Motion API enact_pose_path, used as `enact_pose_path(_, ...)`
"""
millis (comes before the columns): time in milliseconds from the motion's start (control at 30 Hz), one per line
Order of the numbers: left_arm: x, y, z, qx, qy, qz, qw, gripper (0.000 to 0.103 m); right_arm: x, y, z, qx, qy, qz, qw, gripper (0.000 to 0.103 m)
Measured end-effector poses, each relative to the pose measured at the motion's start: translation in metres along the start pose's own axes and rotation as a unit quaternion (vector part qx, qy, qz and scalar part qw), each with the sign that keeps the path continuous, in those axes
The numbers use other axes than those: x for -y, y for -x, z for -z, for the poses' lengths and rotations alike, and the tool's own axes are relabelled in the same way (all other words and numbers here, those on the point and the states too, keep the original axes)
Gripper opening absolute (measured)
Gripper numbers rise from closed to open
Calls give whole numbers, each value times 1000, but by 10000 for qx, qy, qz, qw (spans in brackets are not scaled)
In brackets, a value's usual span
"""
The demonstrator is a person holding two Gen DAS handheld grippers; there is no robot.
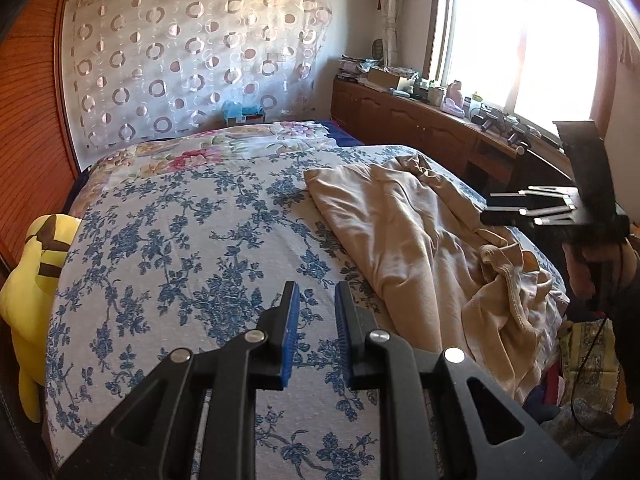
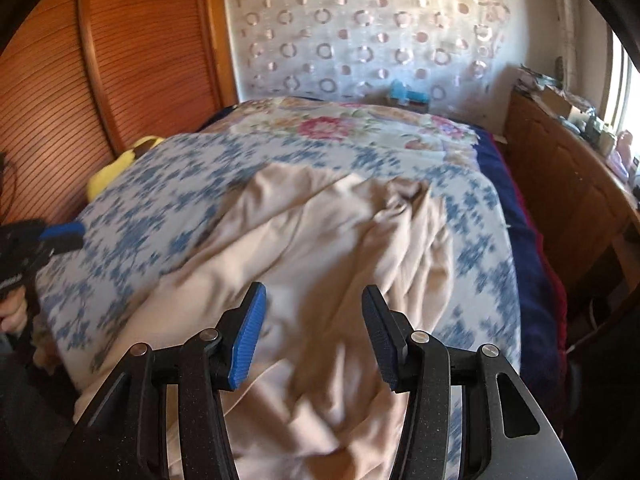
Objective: Fold small clothes
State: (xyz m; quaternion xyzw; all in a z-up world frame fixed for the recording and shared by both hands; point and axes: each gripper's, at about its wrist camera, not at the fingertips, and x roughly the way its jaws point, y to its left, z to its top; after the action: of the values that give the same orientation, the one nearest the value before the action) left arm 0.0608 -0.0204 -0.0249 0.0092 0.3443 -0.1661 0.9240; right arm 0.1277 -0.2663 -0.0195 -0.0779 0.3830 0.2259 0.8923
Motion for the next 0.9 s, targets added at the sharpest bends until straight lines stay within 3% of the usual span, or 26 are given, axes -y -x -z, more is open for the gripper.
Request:
enact_pose_path(200,10,-5,4,-72,-74,60,9999,16,-22,-3,24,-152,80,-207,9996,50)
enact_pose_path(367,18,-13,10,-174,-132,161,9996,16,-33,-10,44,-399,219,-131,9989,50)
enact_pose_path(433,22,-16,12,-213,-163,205,9994,16,-35,-8,48,-425,281,-151,9986,24)
enact_pose_path(467,25,-17,13,-226,-183,230,9993,16,-35,-6,50,-445,319,-176,9983,6)
enact_pose_path(733,41,-17,15,-243,-297,407,9984,16,-21,52,63,-55,292,-87,9995,1)
enact_pose_path(900,48,-18,14,-263,-344,452,9980,16,6,87,85,-114,91,81,9999,1)
